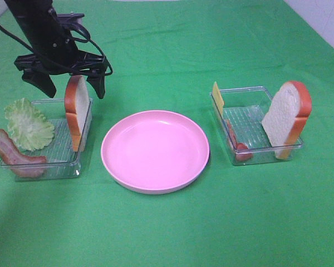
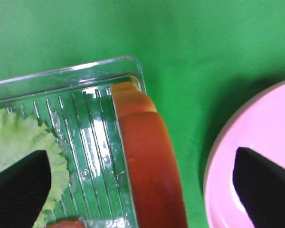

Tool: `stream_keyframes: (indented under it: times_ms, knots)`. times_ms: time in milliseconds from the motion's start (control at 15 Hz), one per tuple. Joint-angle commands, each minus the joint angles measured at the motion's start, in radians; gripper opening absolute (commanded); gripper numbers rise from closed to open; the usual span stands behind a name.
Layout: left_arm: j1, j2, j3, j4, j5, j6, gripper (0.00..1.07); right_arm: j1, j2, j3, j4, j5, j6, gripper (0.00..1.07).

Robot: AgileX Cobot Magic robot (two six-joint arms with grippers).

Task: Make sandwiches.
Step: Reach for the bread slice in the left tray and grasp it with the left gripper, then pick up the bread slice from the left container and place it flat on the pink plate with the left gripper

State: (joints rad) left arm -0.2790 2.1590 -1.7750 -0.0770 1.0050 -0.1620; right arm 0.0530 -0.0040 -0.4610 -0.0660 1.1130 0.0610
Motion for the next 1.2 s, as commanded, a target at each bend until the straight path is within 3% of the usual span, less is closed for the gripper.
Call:
stream_keyframes:
  times_ms: [67, 200, 467, 867, 1200]
  knots:
    - [-0.004, 0.006, -0.002, -0.036, 0.010, -0.013, 0.84, -0.007, -0.031, 0.006, 0.005, -0.011, -0.009, 0.97]
    - [-0.004, 0.006, -0.002, -0.043, 0.036, -0.014, 0.66, -0.007, -0.031, 0.006, 0.005, -0.011, -0.009, 0.97]
    - [-0.004, 0.006, -0.002, -0.036, 0.030, -0.111, 0.31, -0.007, -0.031, 0.006, 0.005, -0.011, -0.009, 0.97]
    - [-0.004, 0.006, -0.019, -0.034, 0.096, -0.116, 0.11, -0.007, -0.031, 0.006, 0.005, -0.011, -0.009, 0.97]
    - [-0.004, 0.005, -0.182, -0.008, 0.317, -0.112, 0.10, -0.007, -0.031, 0.006, 0.005, -0.011, -0.009, 0.97]
